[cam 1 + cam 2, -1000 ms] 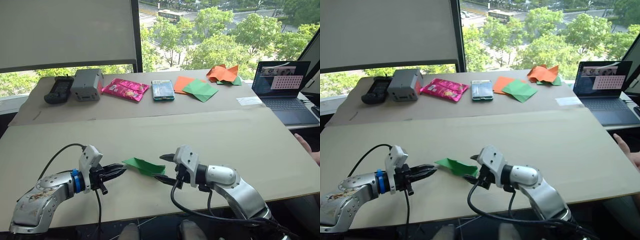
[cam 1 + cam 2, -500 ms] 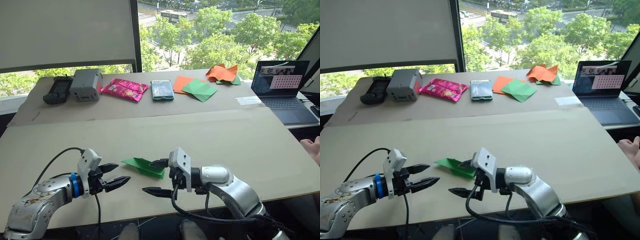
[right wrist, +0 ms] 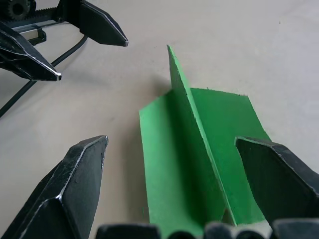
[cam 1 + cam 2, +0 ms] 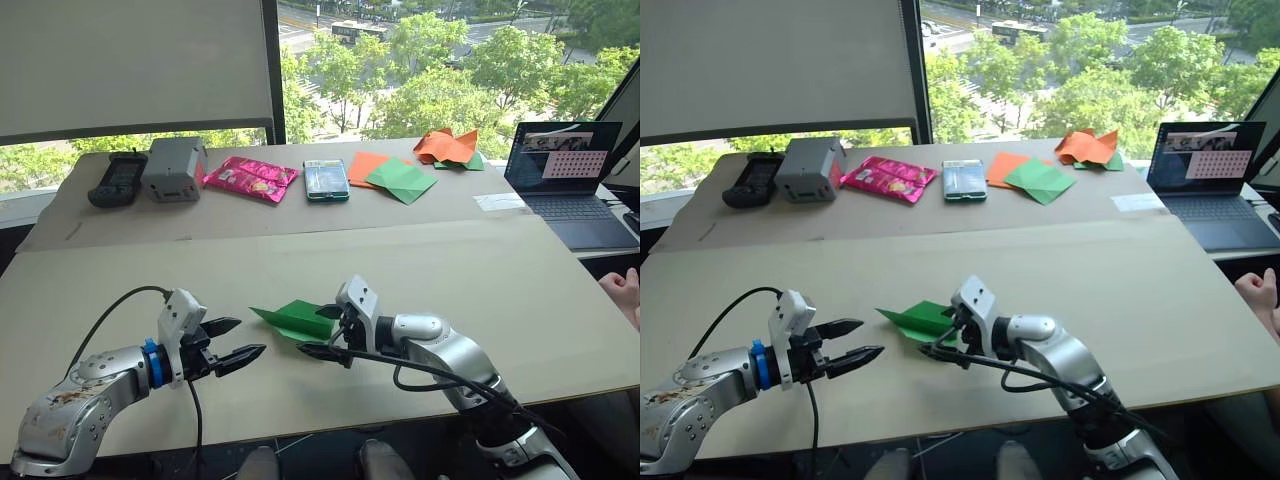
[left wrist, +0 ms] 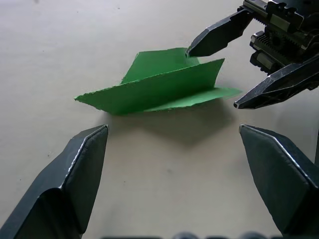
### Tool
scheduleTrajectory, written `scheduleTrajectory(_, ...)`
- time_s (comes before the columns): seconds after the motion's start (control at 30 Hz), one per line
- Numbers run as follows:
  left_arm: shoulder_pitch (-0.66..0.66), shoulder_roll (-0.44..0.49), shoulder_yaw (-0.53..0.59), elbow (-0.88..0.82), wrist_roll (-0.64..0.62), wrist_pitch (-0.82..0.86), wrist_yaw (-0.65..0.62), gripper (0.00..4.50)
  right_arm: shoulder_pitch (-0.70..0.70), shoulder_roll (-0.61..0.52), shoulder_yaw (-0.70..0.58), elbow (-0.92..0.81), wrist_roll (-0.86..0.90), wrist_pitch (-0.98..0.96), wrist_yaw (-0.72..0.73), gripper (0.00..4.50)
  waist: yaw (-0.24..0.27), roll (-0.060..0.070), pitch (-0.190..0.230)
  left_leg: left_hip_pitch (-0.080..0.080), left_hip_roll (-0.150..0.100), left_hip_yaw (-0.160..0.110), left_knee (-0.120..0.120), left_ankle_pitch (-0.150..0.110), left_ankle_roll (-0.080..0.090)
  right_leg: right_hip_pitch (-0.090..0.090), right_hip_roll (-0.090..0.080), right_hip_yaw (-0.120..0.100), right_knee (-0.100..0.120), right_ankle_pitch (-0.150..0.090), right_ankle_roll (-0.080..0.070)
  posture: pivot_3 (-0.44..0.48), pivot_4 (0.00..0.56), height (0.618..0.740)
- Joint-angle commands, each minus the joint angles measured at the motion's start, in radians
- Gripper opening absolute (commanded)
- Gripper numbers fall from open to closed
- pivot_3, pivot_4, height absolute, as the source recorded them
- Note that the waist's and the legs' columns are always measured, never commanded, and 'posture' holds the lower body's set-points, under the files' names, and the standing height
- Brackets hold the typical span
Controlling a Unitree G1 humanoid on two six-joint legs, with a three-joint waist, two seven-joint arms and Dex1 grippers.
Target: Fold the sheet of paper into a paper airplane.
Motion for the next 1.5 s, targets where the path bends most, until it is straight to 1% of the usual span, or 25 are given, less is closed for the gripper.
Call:
scheduleTrajectory(0.03, -0.012, 0.001, 0.007, -0.003, -0.013, -0.023, -0.008, 4.46, -0.018, -0.001, -0.026, -0.008, 0.013, -0.006, 0.009, 4.50, 0.000, 0.000, 0.000, 0.000, 0.000, 0.000, 0.000, 0.000, 0.000, 0.000, 0.000, 0.000, 0.000, 0.000, 0.000, 0.000, 0.150, 0.721)
scheduleTrajectory(0.17, -0.013, 0.001, 0.006, -0.003, -0.013, -0.029, -0.009, 4.46, -0.038, 0.010, -0.058, -0.014, 0.036, 0.005, 0.005, 4.50, -0.001, 0.000, 0.000, 0.001, 0.000, 0.000, 0.000, 0.000, 0.000, 0.001, 0.000, 0.000, 0.000, 0.000, 0.000, 0.000, 0.150, 0.721)
scheduleTrajectory(0.3, -0.008, -0.004, 0.000, -0.007, -0.010, -0.035, -0.006, 4.46, -0.053, -0.020, -0.011, 0.002, -0.047, -0.068, 0.010, 4.50, -0.001, 0.000, 0.000, 0.001, 0.000, 0.000, 0.000, 0.000, 0.000, 0.001, 0.000, 0.000, 0.000, 0.000, 0.000, 0.000, 0.150, 0.721)
scheduleTrajectory(0.5, -0.003, 0.003, -0.002, -0.014, -0.010, -0.033, -0.013, 4.46, -0.040, -0.033, 0.037, 0.030, -0.110, -0.152, 0.030, 4.50, -0.002, 0.000, 0.000, 0.001, 0.000, 0.000, 0.000, 0.000, 0.000, 0.001, 0.000, 0.000, 0.000, 0.000, 0.000, 0.000, 0.150, 0.721)
scheduleTrajectory(0.57, -0.002, 0.003, 0.001, -0.021, -0.013, -0.030, -0.011, 4.50, -0.034, -0.044, 0.061, 0.052, -0.150, -0.195, 0.032, 3.96, -0.002, 0.000, 0.000, 0.002, 0.000, 0.000, 0.000, 0.000, 0.000, 0.002, 0.000, 0.000, 0.001, 0.000, 0.000, 0.000, 0.150, 0.721)
scheduleTrajectory(0.67, 0.000, 0.001, 0.003, -0.026, -0.017, -0.027, -0.007, 4.50, -0.028, -0.038, 0.071, 0.084, -0.172, -0.228, 0.035, 3.00, -0.001, 0.000, 0.000, 0.002, 0.000, 0.000, 0.000, 0.000, 0.000, 0.002, 0.000, 0.000, 0.001, 0.000, 0.000, 0.000, 0.150, 0.721)
scheduleTrajectory(0.8, 0.008, 0.002, 0.007, -0.034, -0.021, -0.026, -0.005, 4.50, -0.021, -0.036, 0.078, 0.102, -0.195, -0.252, 0.041, 1.62, -0.001, 0.000, 0.000, 0.002, 0.000, 0.000, 0.000, 0.000, 0.000, 0.002, 0.000, 0.000, 0.001, 0.000, 0.000, 0.000, 0.150, 0.721)
scheduleTrajectory(0.87, 0.011, 0.002, 0.009, -0.034, -0.021, -0.026, -0.005, 4.50, -0.019, -0.033, 0.075, 0.102, -0.199, -0.252, 0.045, 0.84, -0.001, 0.000, 0.000, 0.002, 0.000, 0.000, 0.000, 0.000, 0.001, 0.002, 0.000, 0.000, 0.001, 0.000, 0.000, 0.000, 0.150, 0.721)
scheduleTrajectory(0.93, 0.016, 0.004, 0.012, -0.035, -0.023, -0.027, -0.005, 4.50, -0.018, -0.032, 0.074, 0.103, -0.205, -0.253, 0.046, 0.23, -0.001, 0.000, 0.000, 0.002, 0.000, 0.000, 0.000, 0.002, 0.003, 0.002, 0.000, 0.000, 0.001, 0.000, 0.000, 0.000, 0.150, 0.721)
scheduleTrajectory(0.97, 0.017, 0.003, 0.013, -0.036, -0.024, -0.028, -0.005, 4.50, -0.018, -0.032, 0.074, 0.105, -0.209, -0.255, 0.047, 0.11, -0.001, 0.000, 0.000, 0.002, 0.000, 0.000, 0.000, 0.002, 0.003, 0.002, 0.000, 0.000, 0.001, 0.000, 0.000, 0.000, 0.150, 0.721)
scheduleTrajectory(1.1, 0.014, 0.000, 0.011, -0.036, -0.030, -0.032, -0.002, 4.50, -0.013, -0.028, 0.064, 0.095, -0.204, -0.254, 0.052, 0.11, -0.001, 0.000, 0.000, 0.002, 0.000, 0.000, 0.000, 0.002, 0.003, 0.002, 0.000, 0.000, 0.001, 0.000, 0.000, 0.000, 0.150, 0.721)
scheduleTrajectory(1.23, -0.010, -0.010, 0.006, -0.044, -0.049, -0.026, 0.005, 4.50, 0.014, -0.012, -0.015, -0.002, -0.135, -0.191, 0.024, 0.11, 0.001, 0.000, 0.000, 0.002, 0.000, 0.000, 0.000, 0.002, 0.003, 0.003, 0.000, 0.000, 0.001, 0.000, 0.000, 0.000, 0.150, 0.721)
scheduleTrajectory(1.37, -0.056, -0.040, -0.001, -0.053, -0.076, -0.010, 0.037, 4.50, 0.015, 0.015, -0.239, -0.044, -0.098, -0.062, -0.165, 0.11, 0.005, 0.000, -0.001, 0.000, 0.000, 0.000, 0.001, 0.002, 0.003, 0.003, 0.000, 0.000, 0.001, 0.000, 0.000, 0.000, 0.150, 0.721)
scheduleTrajectory(1.4, -0.068, -0.047, -0.009, -0.053, -0.076, -0.010, 0.045, 4.50, 0.010, 0.005, -0.303, -0.035, -0.114, -0.034, -0.227, 0.11, 0.006, 0.000, -0.001, 0.001, 0.000, 0.000, 0.001, 0.002, 0.003, 0.003, 0.001, 0.000, 0.001, 0.000, 0.000, 0.000, 0.150, 0.721)
scheduleTrajectory(1.5, -0.091, -0.063, -0.027, -0.061, -0.081, -0.009, 0.062, 4.50, -0.004, -0.018, -0.436, -0.019, -0.139, 0.040, -0.358, 0.11, 0.011, 0.000, -0.001, -0.001, -0.001, 0.000, 0.002, 0.002, 0.003, 0.003, 0.000, 0.001, 0.001, 0.000, 0.000, 0.000, 0.150, 0.721)
